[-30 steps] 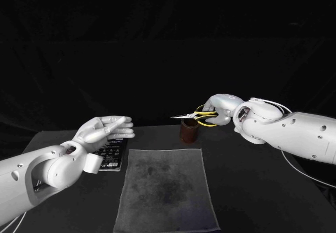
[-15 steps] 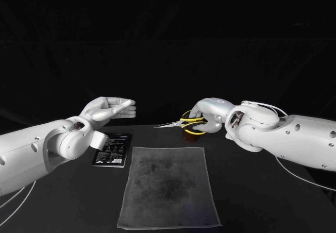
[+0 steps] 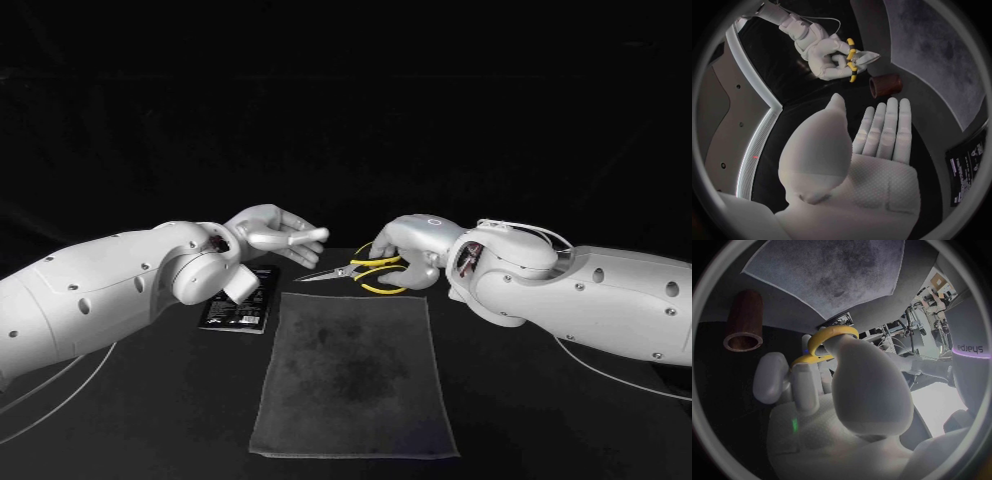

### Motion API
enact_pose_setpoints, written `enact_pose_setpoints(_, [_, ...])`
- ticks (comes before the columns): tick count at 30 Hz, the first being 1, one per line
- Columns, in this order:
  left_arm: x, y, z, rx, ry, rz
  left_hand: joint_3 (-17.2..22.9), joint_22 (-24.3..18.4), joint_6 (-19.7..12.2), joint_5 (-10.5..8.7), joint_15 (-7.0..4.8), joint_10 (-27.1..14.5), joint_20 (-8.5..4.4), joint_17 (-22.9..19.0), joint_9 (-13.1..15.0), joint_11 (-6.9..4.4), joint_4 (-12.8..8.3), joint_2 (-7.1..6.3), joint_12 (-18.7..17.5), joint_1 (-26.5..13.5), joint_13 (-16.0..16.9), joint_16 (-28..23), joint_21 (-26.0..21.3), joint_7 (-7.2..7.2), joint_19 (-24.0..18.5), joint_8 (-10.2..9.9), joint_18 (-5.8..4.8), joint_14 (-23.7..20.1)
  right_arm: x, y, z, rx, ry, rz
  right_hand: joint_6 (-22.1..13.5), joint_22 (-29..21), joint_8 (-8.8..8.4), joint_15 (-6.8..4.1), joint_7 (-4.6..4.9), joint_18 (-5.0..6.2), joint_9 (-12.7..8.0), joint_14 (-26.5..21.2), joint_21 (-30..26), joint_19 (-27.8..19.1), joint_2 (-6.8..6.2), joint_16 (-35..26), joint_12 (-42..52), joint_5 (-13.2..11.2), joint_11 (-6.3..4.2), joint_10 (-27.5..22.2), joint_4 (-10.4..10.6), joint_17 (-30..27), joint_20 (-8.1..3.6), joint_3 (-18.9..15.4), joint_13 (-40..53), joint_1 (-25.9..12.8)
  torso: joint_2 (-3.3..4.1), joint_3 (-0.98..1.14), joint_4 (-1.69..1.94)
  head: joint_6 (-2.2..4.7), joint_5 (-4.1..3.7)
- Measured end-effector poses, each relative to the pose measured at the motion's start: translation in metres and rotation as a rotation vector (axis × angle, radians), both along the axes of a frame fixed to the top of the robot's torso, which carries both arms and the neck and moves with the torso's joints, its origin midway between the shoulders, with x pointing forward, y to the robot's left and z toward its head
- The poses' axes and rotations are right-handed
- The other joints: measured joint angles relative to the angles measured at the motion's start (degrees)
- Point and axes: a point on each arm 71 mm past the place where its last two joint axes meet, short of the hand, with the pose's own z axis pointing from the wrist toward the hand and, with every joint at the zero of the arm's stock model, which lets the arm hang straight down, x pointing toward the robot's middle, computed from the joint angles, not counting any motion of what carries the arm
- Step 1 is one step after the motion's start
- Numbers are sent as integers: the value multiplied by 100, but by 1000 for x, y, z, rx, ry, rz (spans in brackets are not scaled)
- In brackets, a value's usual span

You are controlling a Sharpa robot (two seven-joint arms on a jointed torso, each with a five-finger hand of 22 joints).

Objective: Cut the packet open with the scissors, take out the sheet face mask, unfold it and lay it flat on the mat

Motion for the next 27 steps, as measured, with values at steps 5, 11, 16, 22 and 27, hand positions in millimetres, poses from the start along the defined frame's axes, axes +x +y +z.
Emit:
enact_pose_setpoints(5, [-6, -18, -13, 106, 83, -89, -145, -6, 26, 0, -80, 126, -111, 53, -1, -51, -3, 50, 0, -49, 3, 23, 66, 14, 261, 0, 3, 235, -3, 5, -2, -5, 2, 14, -4, -5, -1, 0, 2, 0, 10, 0, 0, 0, 0, -1, -1, -2, 0, 0, 0, 1, 0, 0, 0, 0, 1, 1, 5, -31, 46])
enact_pose_setpoints(11, [-9, -25, -22, 169, 148, -145, -164, -62, 69, 2, -76, 223, -115, 26, 17, -42, -3, 111, 0, -111, 3, -24, 28, 21, 249, 2, 2, 258, -5, 7, -5, -15, 4, 23, -13, -4, -1, 1, -5, -1, 10, -1, -1, 0, -7, -4, -32, -2, 0, 0, 0, 8, 0, 0, 6, -8, 8, -2, -13, -21, 72])
enact_pose_setpoints(16, [-11, -27, -25, 192, 184, -170, -249, -82, 223, 3, -161, 447, -194, 92, 57, -102, 1, 187, 0, -185, 25, 31, 28, 54, 494, 109, 1, 542, -6, 8, -8, -27, 12, 27, -31, -2, 0, 1, 12, -1, 18, -1, -1, -1, -7, 7, -45, -2, -1, -1, 0, 9, 0, 0, 6, -8, 8, 3, -10, -41, 74])
enact_pose_setpoints(22, [-16, -33, -27, 176, 228, -201, -312, -116, 356, 2, -179, 634, -195, 132, 89, -160, 0, 329, 49, -257, 44, 1, 28, 12, 494, 190, 0, 560, -4, 10, -12, -35, 22, 30, -40, -2, -3, 1, 19, -2, 18, -1, -1, -1, 1, 13, -52, -2, -5, -5, 0, 9, 0, 0, 6, -93, 8, 8, -5, -75, 78])
enact_pose_setpoints(27, [-19, -36, -29, 134, 277, -227, -367, -123, 457, 2, -204, 788, -205, 186, 116, -220, -5, 446, 72, -248, 62, -3, 1, -46, 504, 260, -1, 586, -3, 11, -16, -39, 30, 28, -52, -12, -7, 2, 14, -3, 24, -2, -1, -1, -7, 13, -52, -2, -16, 4, 1, 13, 0, 0, 6, -114, 11, 11, -11, -104, 99])
